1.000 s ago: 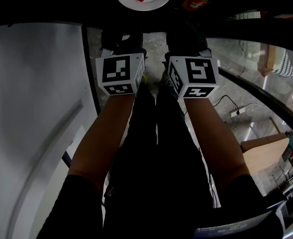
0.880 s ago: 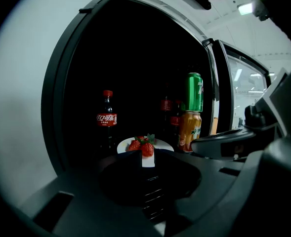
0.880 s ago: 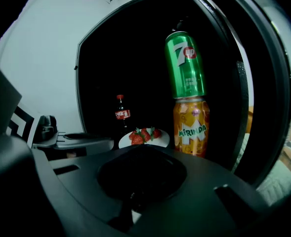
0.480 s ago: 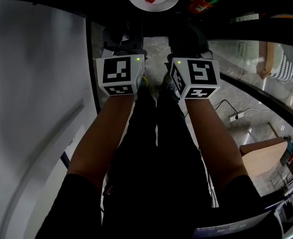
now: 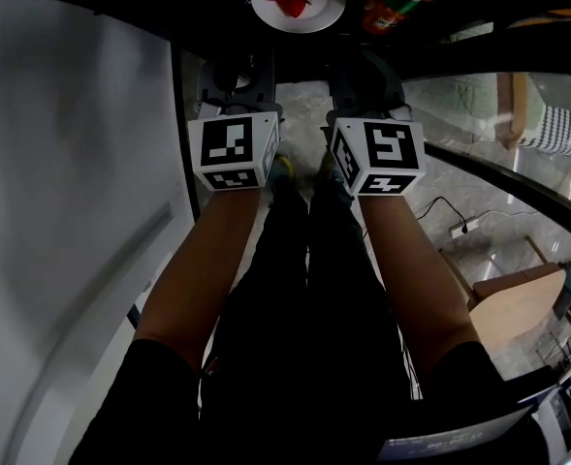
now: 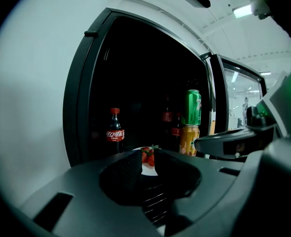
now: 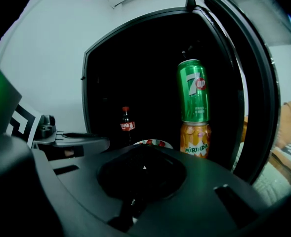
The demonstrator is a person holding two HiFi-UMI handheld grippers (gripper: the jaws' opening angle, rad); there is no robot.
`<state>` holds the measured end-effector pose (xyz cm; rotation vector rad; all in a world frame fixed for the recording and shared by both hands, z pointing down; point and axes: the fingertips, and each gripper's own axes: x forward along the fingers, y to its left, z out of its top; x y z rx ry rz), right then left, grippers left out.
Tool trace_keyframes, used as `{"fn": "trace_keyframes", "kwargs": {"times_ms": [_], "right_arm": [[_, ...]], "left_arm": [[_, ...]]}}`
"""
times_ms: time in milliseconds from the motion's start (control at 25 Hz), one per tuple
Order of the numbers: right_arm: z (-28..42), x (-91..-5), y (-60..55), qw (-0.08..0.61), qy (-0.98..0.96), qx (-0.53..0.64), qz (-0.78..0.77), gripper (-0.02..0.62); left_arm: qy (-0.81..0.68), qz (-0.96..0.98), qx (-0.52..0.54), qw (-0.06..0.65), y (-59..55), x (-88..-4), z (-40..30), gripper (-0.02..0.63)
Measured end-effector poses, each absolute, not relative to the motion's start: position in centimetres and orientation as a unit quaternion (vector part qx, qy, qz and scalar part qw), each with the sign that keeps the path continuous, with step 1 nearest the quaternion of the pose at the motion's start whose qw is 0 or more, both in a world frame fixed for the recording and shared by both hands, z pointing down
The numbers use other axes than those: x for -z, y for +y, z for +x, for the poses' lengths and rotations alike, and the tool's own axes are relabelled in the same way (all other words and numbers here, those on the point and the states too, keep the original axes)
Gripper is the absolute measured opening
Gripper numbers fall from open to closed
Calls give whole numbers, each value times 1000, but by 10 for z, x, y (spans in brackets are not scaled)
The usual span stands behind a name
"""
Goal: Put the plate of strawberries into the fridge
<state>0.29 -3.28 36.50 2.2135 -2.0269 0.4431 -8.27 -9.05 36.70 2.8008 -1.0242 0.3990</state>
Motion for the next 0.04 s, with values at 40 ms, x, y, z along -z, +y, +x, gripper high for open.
{"fn": "trace_keyframes", "kwargs": {"times_ms": [40], "right_arm": [[3, -364, -32, 54, -666, -145, 729, 5]], "left_arm": [[-340, 929, -132, 66, -90, -367, -83, 80]]}}
